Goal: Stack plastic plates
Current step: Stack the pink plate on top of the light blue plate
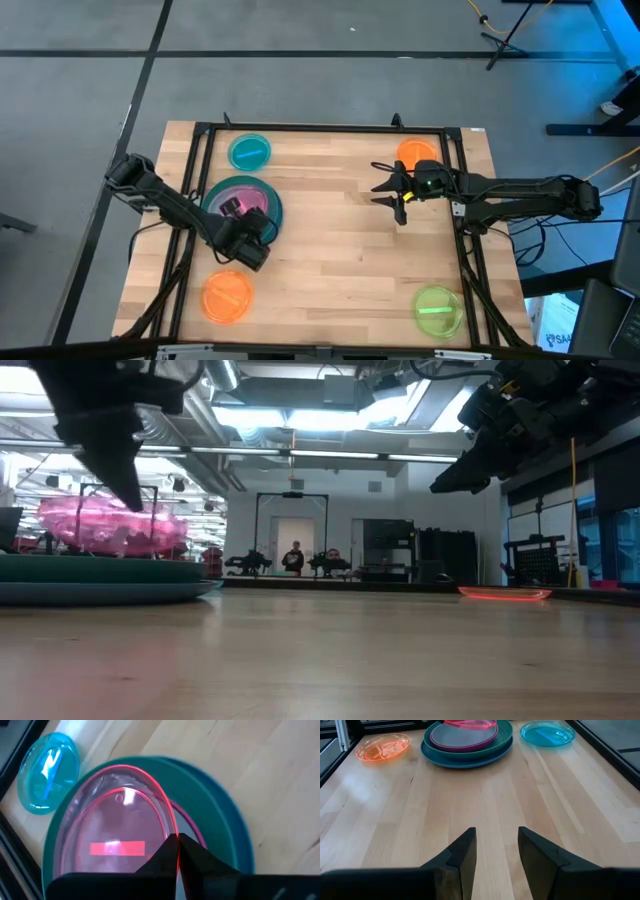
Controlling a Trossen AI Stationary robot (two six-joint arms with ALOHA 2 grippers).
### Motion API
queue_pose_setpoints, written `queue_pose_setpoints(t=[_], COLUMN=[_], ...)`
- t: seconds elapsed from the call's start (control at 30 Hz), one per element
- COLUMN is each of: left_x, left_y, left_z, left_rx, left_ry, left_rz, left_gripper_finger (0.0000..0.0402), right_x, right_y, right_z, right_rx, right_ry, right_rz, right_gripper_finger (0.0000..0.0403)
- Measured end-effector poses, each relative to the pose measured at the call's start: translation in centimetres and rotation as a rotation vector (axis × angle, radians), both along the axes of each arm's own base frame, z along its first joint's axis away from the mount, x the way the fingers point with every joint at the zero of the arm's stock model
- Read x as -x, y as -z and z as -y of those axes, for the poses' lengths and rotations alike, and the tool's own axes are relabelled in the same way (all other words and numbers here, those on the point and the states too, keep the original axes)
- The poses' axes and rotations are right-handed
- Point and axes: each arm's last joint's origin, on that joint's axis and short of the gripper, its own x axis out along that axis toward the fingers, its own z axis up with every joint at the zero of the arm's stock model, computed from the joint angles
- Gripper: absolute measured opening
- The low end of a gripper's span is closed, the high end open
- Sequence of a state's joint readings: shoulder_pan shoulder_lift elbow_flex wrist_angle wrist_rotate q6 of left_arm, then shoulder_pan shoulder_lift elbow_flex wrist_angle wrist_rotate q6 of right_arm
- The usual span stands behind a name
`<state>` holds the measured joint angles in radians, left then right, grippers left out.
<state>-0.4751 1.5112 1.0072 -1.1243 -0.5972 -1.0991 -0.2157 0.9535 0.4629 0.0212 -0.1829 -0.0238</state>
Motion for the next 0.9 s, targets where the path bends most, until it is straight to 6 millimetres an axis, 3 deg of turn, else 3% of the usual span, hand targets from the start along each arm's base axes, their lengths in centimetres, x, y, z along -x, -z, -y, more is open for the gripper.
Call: queue_pose_setpoints(t=[0.33,0.57,0.9], left_x=[1.2,1.2,1.1], left_y=[2.9,3.4,3.5], left_z=[-0.9,-0.9,-1.1], left_rx=[0.011,0.016,0.078], left_ry=[-0.038,-0.032,-0.034], left_rz=[-0.055,-0.038,-0.074], left_gripper_finger=[0.0004,0.0007,0.0099], right_x=[0.0,0.0,0.0], right_y=[0.0,-0.1,0.0], right_z=[0.0,0.1,0.1], right_rx=[0.001,0.025,0.020], right_ry=[0.000,0.028,0.028], right_rz=[0.000,0.004,0.000], right_gripper_finger=[0.0138,0.0138,0.0138])
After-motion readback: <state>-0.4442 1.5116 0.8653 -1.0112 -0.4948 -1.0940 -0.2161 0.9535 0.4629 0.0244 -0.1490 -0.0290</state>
